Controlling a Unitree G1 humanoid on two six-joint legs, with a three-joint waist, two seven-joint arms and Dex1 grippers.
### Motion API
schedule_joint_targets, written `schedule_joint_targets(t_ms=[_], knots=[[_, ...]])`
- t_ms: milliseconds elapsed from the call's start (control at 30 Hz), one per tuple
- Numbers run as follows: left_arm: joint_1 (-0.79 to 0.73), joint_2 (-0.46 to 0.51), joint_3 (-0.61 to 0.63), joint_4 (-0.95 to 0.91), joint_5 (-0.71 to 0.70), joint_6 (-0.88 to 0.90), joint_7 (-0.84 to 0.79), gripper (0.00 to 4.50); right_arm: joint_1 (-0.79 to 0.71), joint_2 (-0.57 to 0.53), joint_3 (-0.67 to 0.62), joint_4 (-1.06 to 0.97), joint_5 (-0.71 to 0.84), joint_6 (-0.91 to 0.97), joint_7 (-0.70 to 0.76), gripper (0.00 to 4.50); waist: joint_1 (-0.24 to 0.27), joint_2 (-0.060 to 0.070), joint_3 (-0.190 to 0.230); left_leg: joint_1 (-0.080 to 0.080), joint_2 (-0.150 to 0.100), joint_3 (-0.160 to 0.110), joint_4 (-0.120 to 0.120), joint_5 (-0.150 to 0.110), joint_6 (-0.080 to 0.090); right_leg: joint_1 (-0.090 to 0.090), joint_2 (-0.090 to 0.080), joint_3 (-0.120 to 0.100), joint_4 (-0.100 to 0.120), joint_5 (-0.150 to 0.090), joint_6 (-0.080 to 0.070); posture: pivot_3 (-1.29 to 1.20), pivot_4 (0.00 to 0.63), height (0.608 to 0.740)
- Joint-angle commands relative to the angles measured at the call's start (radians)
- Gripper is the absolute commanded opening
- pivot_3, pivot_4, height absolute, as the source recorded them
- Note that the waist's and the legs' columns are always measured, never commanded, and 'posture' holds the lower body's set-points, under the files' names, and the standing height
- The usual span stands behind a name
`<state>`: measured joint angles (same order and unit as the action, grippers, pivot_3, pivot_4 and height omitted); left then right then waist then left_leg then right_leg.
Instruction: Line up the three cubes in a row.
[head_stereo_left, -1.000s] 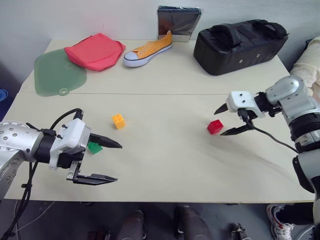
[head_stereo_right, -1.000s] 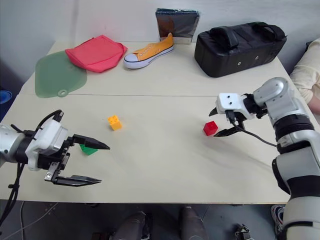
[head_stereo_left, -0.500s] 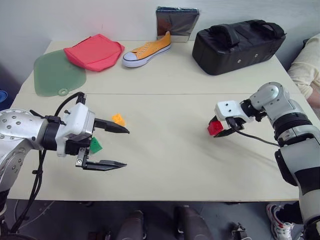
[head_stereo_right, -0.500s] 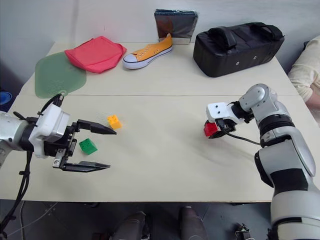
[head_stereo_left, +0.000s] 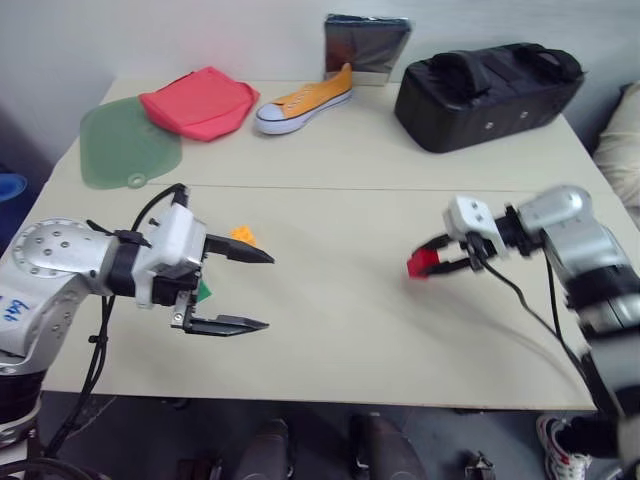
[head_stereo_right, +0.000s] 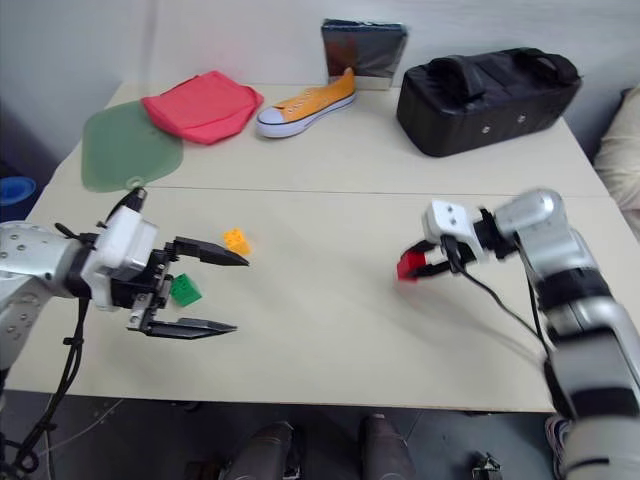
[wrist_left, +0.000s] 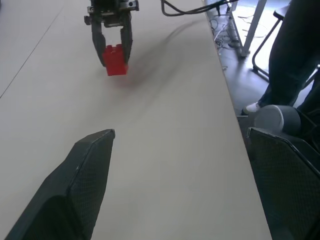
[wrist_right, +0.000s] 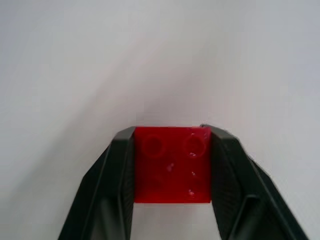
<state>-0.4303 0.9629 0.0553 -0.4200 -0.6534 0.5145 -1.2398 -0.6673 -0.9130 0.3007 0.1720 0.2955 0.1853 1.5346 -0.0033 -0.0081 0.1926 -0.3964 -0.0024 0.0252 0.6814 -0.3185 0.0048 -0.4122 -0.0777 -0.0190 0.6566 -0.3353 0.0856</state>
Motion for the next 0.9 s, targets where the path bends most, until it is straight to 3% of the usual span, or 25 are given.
schedule_joint_targets(t_ms=[33,167,367,900], knots=[[-0.05,-0.019,-0.017,-0.018,-0.023,-0.002,-0.02,4.5,0.161,-0.103,-0.095,-0.339,0.032,0.076,-0.058,1.47,0.005,0.0,0.0,0.0,0.0,0.0,0.002,-0.001,0.001,0.001,0.0,0.0,0.0,0.0,0.0,0.0,0.15,0.74],[-0.092,-0.044,-0.053,-0.006,-0.023,-0.007,-0.051,4.5,0.312,-0.183,-0.158,-0.482,-0.018,0.135,-0.14,1.47,0.002,0.0,0.0,0.005,-0.002,0.002,0.002,-0.001,0.004,0.005,-0.001,0.003,-0.003,0.001,0.002,0.0,0.15,0.74],[-0.119,-0.066,-0.07,0.012,-0.007,-0.016,-0.07,4.5,0.397,-0.217,-0.189,-0.521,-0.018,0.198,-0.177,1.47,-0.002,0.0,0.0,0.008,-0.001,0.006,0.0,-0.001,0.004,0.006,0.001,0.007,-0.002,0.001,0.002,0.0,0.15,0.74],[-0.125,-0.083,-0.086,0.028,0.044,-0.054,-0.079,4.5,0.44,-0.198,-0.152,-0.521,-0.089,0.179,-0.231,1.47,0.0,0.0,0.0,0.008,-0.001,0.006,0.001,-0.001,0.005,0.006,0.0,0.007,-0.003,0.001,0.002,0.0,0.15,0.74]])
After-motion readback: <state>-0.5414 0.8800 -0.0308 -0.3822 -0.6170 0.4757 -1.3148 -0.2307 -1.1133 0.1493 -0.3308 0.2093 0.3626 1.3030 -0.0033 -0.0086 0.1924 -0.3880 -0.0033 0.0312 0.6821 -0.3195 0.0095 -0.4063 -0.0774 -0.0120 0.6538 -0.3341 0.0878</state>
